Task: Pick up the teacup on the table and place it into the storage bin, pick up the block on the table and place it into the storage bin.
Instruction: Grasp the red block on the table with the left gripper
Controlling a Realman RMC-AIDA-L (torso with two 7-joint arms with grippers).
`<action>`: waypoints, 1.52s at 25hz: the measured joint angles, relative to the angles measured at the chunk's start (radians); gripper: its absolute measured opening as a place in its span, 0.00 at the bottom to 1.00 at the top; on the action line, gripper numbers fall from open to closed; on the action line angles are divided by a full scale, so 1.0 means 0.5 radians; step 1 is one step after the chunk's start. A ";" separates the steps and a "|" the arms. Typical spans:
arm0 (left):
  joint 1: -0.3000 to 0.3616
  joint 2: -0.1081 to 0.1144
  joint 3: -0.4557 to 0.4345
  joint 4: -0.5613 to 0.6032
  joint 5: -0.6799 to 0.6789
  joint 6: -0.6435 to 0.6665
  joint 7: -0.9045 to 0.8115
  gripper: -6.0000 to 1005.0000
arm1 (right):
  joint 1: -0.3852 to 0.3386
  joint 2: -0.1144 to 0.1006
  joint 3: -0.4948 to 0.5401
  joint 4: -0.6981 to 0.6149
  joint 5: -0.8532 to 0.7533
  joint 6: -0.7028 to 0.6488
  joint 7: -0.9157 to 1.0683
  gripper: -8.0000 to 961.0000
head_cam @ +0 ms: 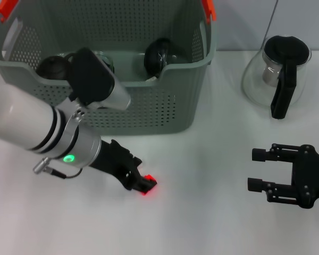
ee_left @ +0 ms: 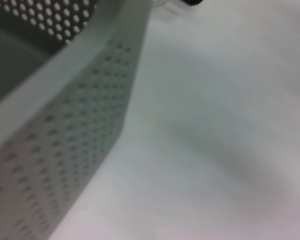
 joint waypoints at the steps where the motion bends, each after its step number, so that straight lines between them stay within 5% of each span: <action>1: 0.039 -0.003 0.021 0.044 -0.021 0.012 0.028 0.62 | -0.001 0.000 0.003 0.000 0.000 -0.002 0.000 0.73; 6: 0.125 -0.013 0.195 0.061 -0.030 -0.055 0.125 0.62 | -0.003 0.000 0.009 0.000 0.000 -0.004 0.000 0.73; 12: -0.013 -0.003 0.353 -0.094 0.060 -0.203 -0.052 0.62 | 0.002 0.000 0.011 0.000 0.000 -0.017 0.000 0.73; 26: 0.028 -0.005 0.361 0.052 0.131 -0.149 -0.130 0.62 | -0.007 -0.003 0.011 -0.003 0.000 -0.035 0.000 0.73; 38: 0.027 -0.010 0.503 0.047 -0.039 -0.180 0.159 0.62 | -0.011 -0.010 0.011 -0.003 0.000 -0.044 0.000 0.73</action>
